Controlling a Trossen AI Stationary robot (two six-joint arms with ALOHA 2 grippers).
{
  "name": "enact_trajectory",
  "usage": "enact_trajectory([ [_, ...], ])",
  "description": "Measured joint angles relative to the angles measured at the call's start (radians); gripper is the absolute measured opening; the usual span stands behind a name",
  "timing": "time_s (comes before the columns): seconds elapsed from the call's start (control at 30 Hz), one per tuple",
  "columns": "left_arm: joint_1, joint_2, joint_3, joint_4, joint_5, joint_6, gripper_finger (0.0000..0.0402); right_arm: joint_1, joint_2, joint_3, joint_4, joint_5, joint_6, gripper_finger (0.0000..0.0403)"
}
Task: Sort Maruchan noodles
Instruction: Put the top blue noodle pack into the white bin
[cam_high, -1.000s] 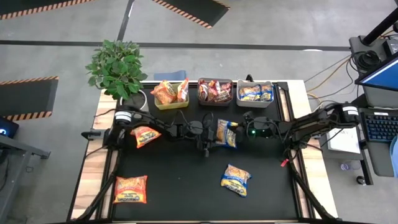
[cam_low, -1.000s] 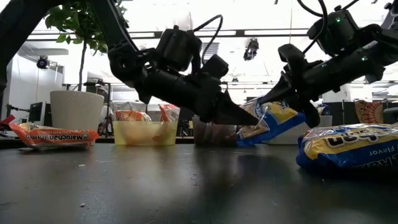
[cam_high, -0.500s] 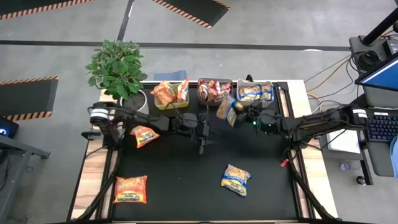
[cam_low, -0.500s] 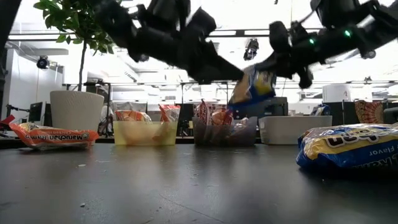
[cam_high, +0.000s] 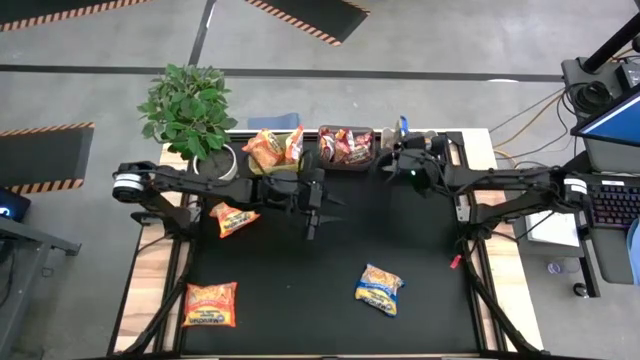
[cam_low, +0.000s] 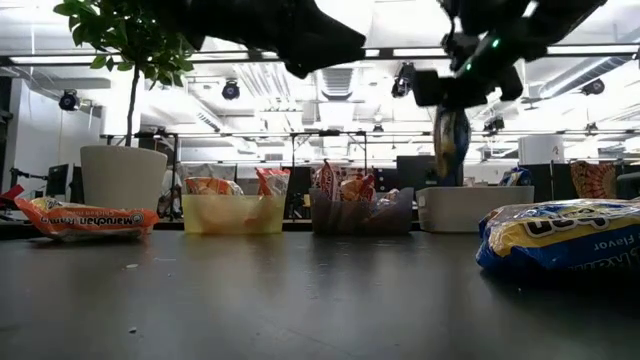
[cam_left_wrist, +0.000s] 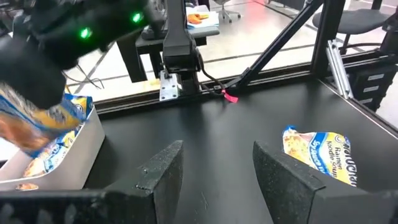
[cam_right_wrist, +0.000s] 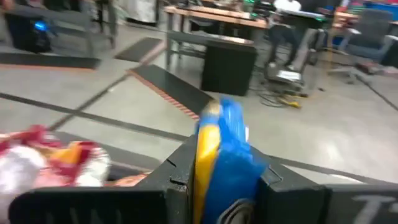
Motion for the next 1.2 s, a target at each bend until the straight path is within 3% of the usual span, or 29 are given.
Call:
enact_trajectory([
  [0.33,0.0,-0.055,-0.004,-0.077,0.0,-0.011,0.0176,-0.176,0.158,-0.005,0.032,-0.027,0.07,0.0069],
  [0.7,0.0,-0.055,-0.005,-0.103,-0.001,-0.009,0.0176,-0.186,0.166,0.002,0.038,-0.072,0.052,0.0069],
  [0.9,0.001,-0.055,-0.005,-0.121,-0.002,-0.004,0.0176,-0.257,0.087,0.003,0.0,-0.307,0.117,0.0058],
  [1.2,0.001,-0.054,-0.005,-0.121,-0.002,-0.004,0.0176,-0.431,0.158,0.004,-0.211,-0.378,0.233,0.0027],
])
